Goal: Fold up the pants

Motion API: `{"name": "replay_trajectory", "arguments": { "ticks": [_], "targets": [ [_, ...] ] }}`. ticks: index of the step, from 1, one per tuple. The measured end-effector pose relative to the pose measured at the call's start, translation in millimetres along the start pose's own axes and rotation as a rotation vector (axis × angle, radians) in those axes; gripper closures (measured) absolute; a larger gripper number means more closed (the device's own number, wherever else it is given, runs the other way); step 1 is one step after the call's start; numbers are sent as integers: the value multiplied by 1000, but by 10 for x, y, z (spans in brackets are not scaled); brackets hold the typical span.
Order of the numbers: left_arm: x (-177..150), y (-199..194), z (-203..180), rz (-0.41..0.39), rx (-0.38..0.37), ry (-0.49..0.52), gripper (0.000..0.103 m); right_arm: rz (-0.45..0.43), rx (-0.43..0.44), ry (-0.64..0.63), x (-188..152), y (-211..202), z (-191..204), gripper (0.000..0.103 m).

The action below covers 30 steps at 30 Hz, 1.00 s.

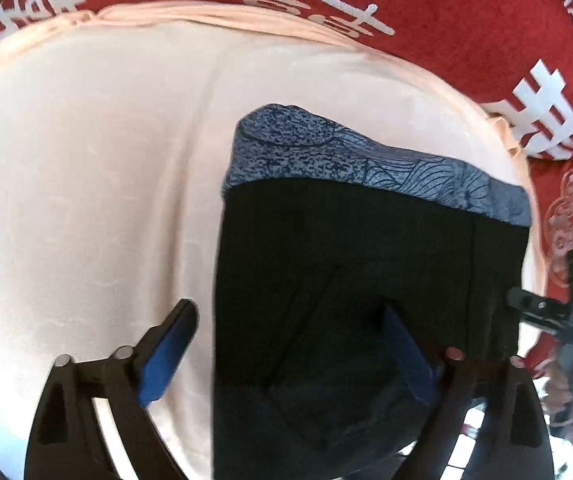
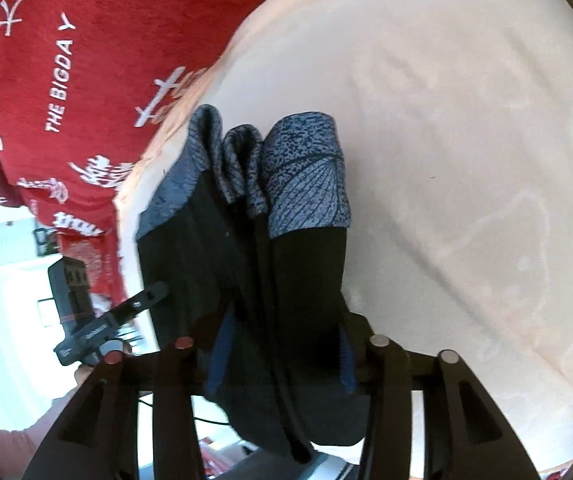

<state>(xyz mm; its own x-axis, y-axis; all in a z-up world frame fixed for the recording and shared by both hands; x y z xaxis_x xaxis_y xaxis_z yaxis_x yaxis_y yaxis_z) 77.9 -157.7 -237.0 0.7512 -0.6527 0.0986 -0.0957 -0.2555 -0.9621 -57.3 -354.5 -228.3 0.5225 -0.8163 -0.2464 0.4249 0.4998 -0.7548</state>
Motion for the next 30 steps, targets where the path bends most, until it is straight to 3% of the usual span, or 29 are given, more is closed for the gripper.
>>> {"name": "replay_trajectory", "arguments": {
  "ticks": [3, 11, 14, 21, 23, 30],
  "targets": [
    [-19, -90, 35, -14, 65, 19, 1, -13, -45, 3, -3, 0, -30, 44],
    [-220, -475, 64, -30, 227, 52, 1, -109, -265, -34, -83, -223, -77, 34],
    [-331, -605, -3, -21, 268, 68, 1, -147, -319, -47, -197, -356, -28, 24],
    [-528, -866, -210, -20, 319, 104, 1, -241, -437, -97, -523, -596, 180, 14],
    [-571, -927, -253, -21, 344, 121, 1, -259, -469, -121, -609, -616, 259, 0],
    [-646, -1251, -375, -47, 336, 120, 1, -262, -529, -143, -889, -660, 511, 0]
  ]
}}
Point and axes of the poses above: each gripper's, at about its wrist camera, not at the fingertips, and y roughly the way its jaws point, z to its left, x to its top, the point moved 10 cm from there along y, roughly the way its jaws point, and after that the axes turned 10 degrees about y, right-handed, at the moved point
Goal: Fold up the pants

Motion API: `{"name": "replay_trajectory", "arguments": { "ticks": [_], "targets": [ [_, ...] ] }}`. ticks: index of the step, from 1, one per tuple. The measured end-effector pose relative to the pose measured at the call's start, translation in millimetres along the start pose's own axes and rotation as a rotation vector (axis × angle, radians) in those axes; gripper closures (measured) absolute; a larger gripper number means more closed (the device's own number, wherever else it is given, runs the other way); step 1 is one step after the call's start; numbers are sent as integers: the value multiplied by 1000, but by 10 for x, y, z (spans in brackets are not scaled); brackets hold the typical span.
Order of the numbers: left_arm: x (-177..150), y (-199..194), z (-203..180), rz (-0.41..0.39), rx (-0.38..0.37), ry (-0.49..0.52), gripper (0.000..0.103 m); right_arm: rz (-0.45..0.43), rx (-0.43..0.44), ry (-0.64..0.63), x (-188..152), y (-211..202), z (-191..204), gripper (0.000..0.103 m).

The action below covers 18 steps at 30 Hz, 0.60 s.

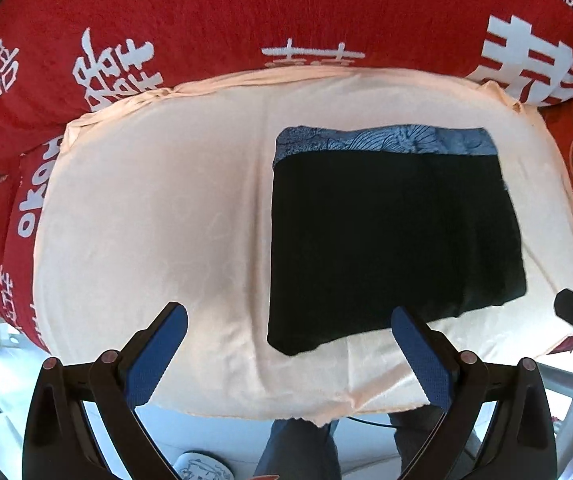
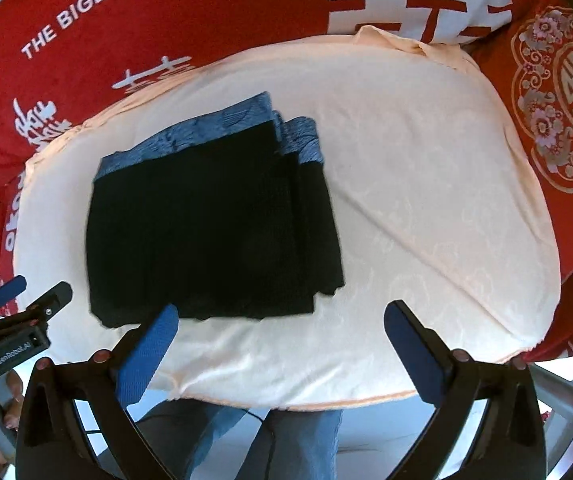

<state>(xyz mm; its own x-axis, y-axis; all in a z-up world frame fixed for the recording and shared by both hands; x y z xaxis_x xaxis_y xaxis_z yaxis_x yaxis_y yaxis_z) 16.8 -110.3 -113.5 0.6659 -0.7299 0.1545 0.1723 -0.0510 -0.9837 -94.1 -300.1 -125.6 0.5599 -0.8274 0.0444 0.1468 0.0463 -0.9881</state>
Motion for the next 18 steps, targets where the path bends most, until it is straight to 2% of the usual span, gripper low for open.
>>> {"name": "replay_trajectory", "arguments": {
  "ticks": [13, 18],
  "targets": [
    [-47, -476, -16, -39, -38, 10, 1, -19, -23, 43, -305, -525, 255, 0],
    [-31, -597, -25, -53, -25, 19, 1, -23, -39, 39, -370, -628, 313, 0]
  ]
}}
Point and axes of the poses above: each gripper's, at about its wrist camera, not at the fingertips, and y roughly the way its jaws point, z to its left, x to its top, the point moved 10 cm from there along y, roughly the way its jaws point, and after that the axes turned 10 degrees about y, right-handed, at the moved point
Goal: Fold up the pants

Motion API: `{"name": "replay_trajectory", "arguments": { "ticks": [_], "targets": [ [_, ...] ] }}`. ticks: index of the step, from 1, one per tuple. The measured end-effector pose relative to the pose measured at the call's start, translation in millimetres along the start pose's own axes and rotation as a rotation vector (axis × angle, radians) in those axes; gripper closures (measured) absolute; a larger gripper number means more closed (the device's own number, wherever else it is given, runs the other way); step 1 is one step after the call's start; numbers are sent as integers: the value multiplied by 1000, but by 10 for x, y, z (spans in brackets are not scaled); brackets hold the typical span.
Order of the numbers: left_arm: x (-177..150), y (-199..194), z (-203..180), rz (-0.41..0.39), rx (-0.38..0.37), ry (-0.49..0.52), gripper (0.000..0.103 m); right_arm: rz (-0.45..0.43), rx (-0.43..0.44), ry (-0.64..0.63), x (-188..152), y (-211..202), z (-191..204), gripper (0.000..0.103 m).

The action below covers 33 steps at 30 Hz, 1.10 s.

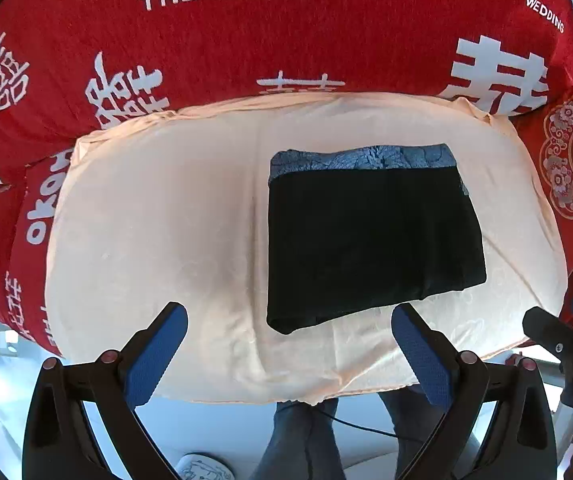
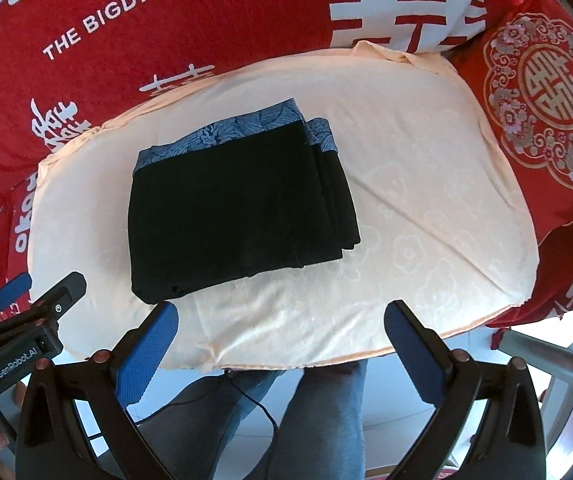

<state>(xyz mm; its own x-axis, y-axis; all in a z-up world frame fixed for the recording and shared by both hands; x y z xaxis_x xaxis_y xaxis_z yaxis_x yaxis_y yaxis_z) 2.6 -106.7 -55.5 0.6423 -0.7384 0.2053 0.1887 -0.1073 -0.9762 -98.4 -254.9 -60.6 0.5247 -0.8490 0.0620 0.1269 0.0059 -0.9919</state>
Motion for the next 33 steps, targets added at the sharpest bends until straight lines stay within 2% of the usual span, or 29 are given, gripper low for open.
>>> {"name": "replay_trajectory", "arguments": {
  "ticks": [3, 7, 14, 26, 33],
  "targets": [
    [32, -70, 18, -7, 20, -12, 1, -20, -13, -14, 26, -86, 18, 0],
    [53, -127, 4, -5, 47, -40, 1, -26, 11, -19, 91, -154, 37, 0],
    [-15, -165, -96, 21, 49, -93, 1, -15, -3, -61, 161, -249, -78, 0],
    [-114, -178, -169, 52, 44, -73, 1, 15, -14, -106, 121, -206, -149, 0],
    [-85, -168, -187, 55, 44, -38, 1, -1, -35, -139, 103, -210, -101, 0]
  ]
}}
Point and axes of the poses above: each gripper's, at about its wrist camera, not at the fingertips, and y roughly the way its jaws point, z to its left, x to its top, the point moved 10 cm from there along y, roughly the way its jaws point, and after that the axes turned 10 degrees about y, right-handed, at the moved point
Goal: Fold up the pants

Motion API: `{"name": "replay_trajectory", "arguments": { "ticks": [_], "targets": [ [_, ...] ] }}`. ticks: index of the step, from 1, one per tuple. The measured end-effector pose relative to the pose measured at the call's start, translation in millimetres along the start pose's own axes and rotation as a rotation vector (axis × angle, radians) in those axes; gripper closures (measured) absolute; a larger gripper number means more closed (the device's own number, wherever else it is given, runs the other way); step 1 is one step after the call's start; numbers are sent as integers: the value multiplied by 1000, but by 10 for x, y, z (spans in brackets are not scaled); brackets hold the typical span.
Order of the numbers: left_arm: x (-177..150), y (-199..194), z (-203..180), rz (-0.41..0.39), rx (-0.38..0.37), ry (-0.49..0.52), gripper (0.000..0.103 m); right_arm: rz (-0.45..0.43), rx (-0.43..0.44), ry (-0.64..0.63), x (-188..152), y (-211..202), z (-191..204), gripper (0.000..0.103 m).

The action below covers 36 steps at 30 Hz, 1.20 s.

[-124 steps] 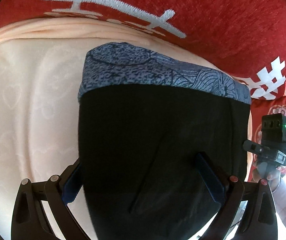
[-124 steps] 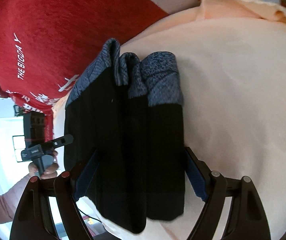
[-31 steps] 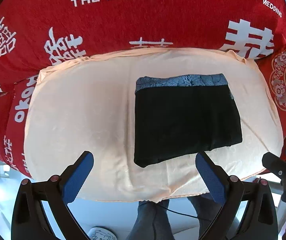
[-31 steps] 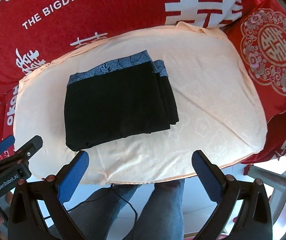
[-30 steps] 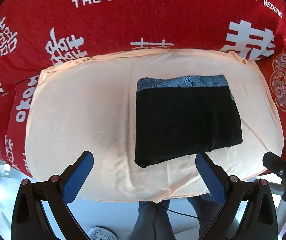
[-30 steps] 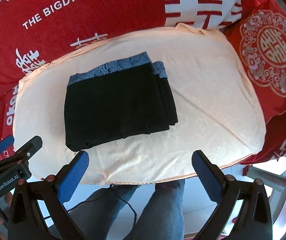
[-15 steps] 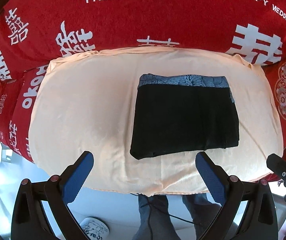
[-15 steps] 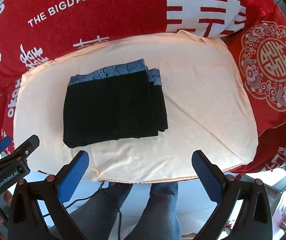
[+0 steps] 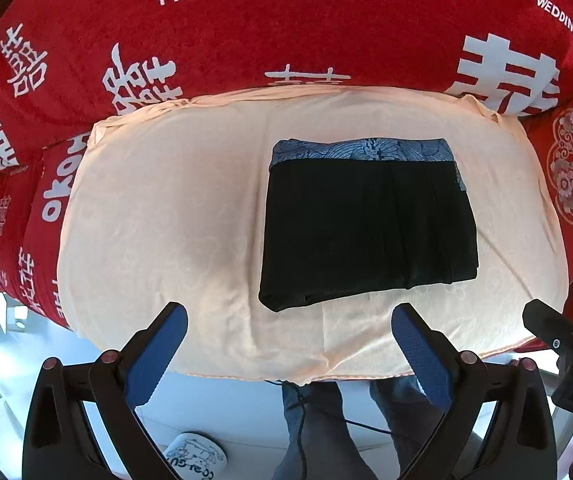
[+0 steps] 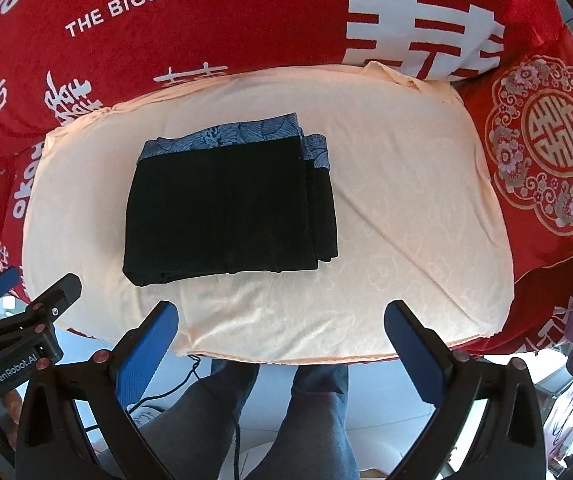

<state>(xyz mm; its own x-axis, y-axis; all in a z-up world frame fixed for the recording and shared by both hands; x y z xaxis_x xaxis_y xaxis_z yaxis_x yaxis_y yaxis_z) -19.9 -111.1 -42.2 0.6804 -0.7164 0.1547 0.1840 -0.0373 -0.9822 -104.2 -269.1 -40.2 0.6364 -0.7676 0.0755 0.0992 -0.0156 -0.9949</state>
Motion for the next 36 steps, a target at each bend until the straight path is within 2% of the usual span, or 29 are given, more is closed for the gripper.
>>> {"name": "replay_trajectory", "arguments": {
  "ticks": [36],
  "targets": [
    [2, -79, 76, -24, 6, 0, 1, -33, -36, -58, 21, -43, 112, 0]
  ]
}}
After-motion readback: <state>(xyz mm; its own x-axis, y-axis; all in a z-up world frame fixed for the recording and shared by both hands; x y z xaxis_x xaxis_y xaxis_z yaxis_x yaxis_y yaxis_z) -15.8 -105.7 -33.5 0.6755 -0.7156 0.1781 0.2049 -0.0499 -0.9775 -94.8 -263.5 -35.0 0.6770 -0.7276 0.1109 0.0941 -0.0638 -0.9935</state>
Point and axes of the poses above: each gripper's, at about its wrist camera, not at the fingertips, and y roughly the way its jaws point, z to its left, x to its top, the point moved 10 cm from there along y, roughly the way its jaws point, and after that the axes turned 10 degrees about y, right-handed, at the moved point
